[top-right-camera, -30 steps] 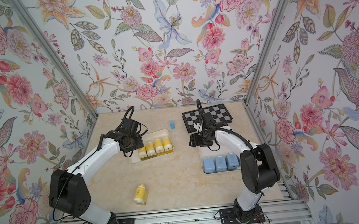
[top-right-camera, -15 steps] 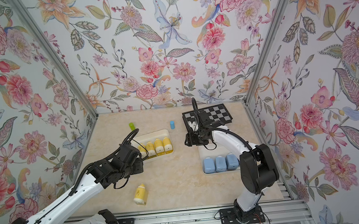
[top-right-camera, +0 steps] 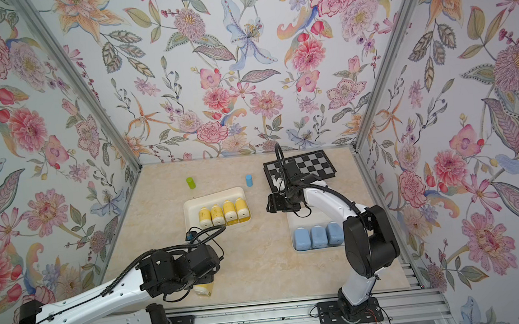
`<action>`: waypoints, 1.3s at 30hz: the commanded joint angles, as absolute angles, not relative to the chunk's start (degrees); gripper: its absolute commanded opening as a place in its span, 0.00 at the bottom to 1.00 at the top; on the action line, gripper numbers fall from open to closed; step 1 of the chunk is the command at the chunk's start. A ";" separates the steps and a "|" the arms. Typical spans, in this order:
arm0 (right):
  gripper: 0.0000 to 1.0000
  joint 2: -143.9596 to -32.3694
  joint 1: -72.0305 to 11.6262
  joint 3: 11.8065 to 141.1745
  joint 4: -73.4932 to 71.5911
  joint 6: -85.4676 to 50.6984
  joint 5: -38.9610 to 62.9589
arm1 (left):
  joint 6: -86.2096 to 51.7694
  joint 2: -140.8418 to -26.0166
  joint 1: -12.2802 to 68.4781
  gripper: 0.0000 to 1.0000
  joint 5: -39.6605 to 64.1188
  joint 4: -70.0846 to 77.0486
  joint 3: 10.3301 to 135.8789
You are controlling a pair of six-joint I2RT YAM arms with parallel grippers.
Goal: Place the pencil sharpeners by color into the storage box
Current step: Pick up the pencil sharpener from the center of the board.
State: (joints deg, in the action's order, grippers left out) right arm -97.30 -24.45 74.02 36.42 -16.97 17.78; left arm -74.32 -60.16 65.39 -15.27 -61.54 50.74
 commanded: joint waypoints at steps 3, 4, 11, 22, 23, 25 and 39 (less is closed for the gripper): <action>0.72 -97.96 -24.91 75.60 37.97 -17.53 16.85 | -78.04 -59.52 66.09 0.65 -15.76 -62.47 48.27; 0.72 -98.10 -24.89 75.59 38.11 -17.49 16.95 | -78.05 -59.22 66.07 0.65 -15.07 -61.67 47.56; 0.72 -98.48 -24.96 75.41 38.11 -17.19 16.95 | -78.04 -58.34 66.05 0.65 -11.20 -56.58 42.06; 0.72 -98.88 -25.05 74.84 37.97 -16.67 16.78 | -78.31 -59.48 65.99 0.64 -8.97 -50.98 37.42; 0.72 -98.98 -25.05 74.80 37.97 -16.59 16.74 | -78.46 -59.73 66.01 0.64 -9.03 -50.77 37.14; 0.72 -99.05 -25.07 74.79 37.97 -16.48 16.70 | -78.90 -60.11 65.96 0.63 -9.06 -50.73 37.09; 0.72 -99.81 -24.55 75.43 37.97 -15.05 17.62 | -81.38 -62.55 65.89 0.46 -9.24 -50.64 37.00</action>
